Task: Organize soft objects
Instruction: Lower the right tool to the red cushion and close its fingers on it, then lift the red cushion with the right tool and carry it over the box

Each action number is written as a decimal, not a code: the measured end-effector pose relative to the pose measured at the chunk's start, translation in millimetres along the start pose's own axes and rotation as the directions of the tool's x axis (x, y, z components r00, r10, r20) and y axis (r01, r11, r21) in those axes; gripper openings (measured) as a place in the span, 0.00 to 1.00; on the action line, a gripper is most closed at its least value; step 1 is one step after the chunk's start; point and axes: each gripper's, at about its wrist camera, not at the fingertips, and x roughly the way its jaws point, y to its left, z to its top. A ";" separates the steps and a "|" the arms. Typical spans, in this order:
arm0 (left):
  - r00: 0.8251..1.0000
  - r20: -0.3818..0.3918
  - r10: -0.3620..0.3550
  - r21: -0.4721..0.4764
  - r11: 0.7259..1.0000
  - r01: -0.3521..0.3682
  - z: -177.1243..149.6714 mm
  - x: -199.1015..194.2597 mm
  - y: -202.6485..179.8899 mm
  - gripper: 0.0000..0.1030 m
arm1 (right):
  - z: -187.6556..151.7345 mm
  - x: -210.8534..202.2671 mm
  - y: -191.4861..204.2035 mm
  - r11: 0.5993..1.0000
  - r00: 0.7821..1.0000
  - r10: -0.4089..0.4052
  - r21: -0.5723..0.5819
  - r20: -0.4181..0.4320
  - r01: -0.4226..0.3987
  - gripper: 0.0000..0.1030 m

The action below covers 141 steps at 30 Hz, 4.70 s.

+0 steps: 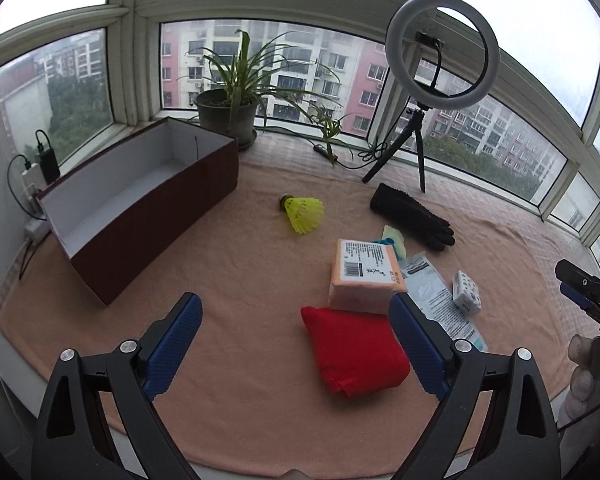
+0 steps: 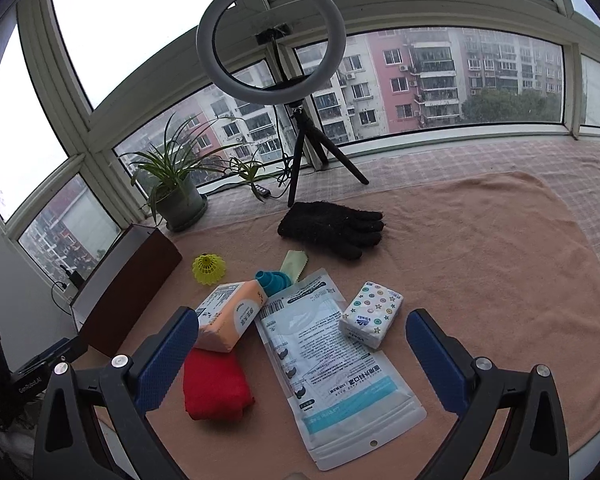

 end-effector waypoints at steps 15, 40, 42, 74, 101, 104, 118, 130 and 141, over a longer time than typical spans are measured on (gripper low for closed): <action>0.982 -0.167 -0.089 -0.097 0.993 0.073 -37.0 46.0 -2.1 0.92 | -10.7 50.2 -14.4 0.986 0.965 0.165 0.007 -0.202 -0.167 0.95; 0.945 -0.285 -0.162 -0.128 0.983 0.130 -54.8 99.2 -3.2 0.88 | -52.3 166.6 42.0 0.946 0.806 0.304 0.060 -0.508 -0.319 0.52; 0.938 -0.296 -0.179 -0.132 0.980 0.146 -56.1 104.5 -3.9 0.88 | -54.8 174.5 44.0 0.943 0.794 0.317 0.082 -0.518 -0.323 0.52; 0.891 -0.335 -0.305 -0.168 0.950 0.262 -61.8 117.9 -10.9 0.62 | -69.3 200.1 65.7 0.932 0.720 0.342 0.120 -0.604 -0.342 0.43; 0.958 -0.165 -0.233 -0.174 0.963 0.205 -59.1 15.8 -7.9 0.61 | -55.9 120.7 130.8 0.886 0.727 0.402 0.039 -0.557 -0.461 0.43; 0.960 -0.145 -0.238 -0.163 0.963 0.214 -46.7 10.6 3.7 0.61 | -48.7 117.3 146.6 0.885 0.740 0.405 0.025 -0.537 -0.466 0.43; 0.972 -0.068 -0.226 -0.113 0.969 0.218 27.2 0.2 95.0 0.61 | -12.3 140.7 270.4 0.872 0.770 0.419 -0.025 -0.481 -0.489 0.43; 0.982 -0.033 -0.184 -0.148 0.973 0.177 76.5 27.1 180.3 0.61 | 6.7 197.9 370.8 0.858 0.773 0.399 -0.096 -0.493 -0.505 0.43; 0.986 -0.045 -0.158 -0.184 0.972 0.147 104.6 68.5 234.3 0.61 | 8.5 264.5 401.2 0.861 0.775 0.379 -0.113 -0.507 -0.495 0.43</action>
